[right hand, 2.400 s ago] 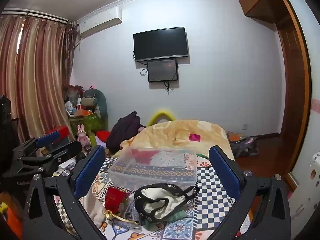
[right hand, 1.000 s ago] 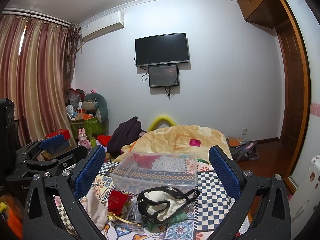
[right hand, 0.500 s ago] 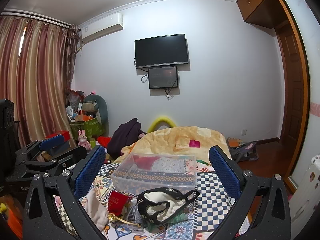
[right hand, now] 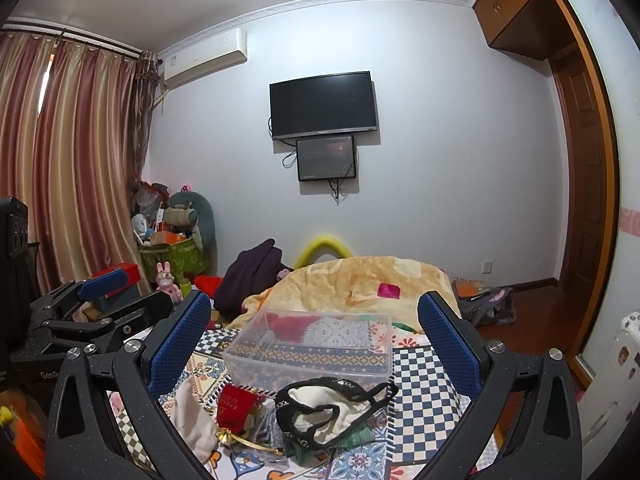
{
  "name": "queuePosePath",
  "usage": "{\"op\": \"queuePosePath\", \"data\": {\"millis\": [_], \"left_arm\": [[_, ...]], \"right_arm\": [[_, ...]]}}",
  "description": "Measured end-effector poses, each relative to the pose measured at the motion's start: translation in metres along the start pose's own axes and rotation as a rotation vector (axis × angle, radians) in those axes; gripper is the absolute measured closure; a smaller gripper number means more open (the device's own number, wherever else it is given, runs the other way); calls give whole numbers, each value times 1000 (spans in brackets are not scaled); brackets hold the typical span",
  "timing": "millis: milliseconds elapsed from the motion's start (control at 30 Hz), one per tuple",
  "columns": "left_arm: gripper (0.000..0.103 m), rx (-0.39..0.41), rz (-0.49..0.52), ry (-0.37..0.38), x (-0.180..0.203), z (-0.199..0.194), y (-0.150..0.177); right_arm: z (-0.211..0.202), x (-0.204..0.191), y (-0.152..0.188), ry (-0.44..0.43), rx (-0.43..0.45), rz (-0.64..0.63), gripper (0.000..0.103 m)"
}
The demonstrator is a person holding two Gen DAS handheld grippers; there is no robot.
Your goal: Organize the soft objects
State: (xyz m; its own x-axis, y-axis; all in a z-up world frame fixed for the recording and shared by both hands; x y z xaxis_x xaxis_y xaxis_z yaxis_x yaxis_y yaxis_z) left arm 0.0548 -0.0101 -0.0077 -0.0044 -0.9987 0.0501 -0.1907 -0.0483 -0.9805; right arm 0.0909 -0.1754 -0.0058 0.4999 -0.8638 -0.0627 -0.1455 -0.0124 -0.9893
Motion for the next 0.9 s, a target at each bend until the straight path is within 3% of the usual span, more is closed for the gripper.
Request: {"op": "queuePosePath", "data": {"millis": [633, 900], "left_arm": [[0, -11, -1, -2, 5, 1, 3], [0, -129, -15, -45, -15, 21, 42]], "right_arm": [[1, 1, 6, 7, -12, -8, 0], [22, 11, 36, 38, -118, -12, 0]]}}
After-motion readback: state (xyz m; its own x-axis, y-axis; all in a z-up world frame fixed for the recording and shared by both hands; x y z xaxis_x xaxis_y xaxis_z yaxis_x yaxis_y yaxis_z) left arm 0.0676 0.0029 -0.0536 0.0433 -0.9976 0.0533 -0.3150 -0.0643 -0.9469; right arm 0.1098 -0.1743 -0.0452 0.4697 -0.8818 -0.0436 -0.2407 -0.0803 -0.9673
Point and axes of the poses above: each gripper's, at about its wrist camera, not at the fingertips, and z roughly the way its jaws point, x to its right, y to its underside, the point moved 6 cm from there along z, roughly the way its jaws point, and after that the axes turned 2 degrees about x, right-handed, at the moved point
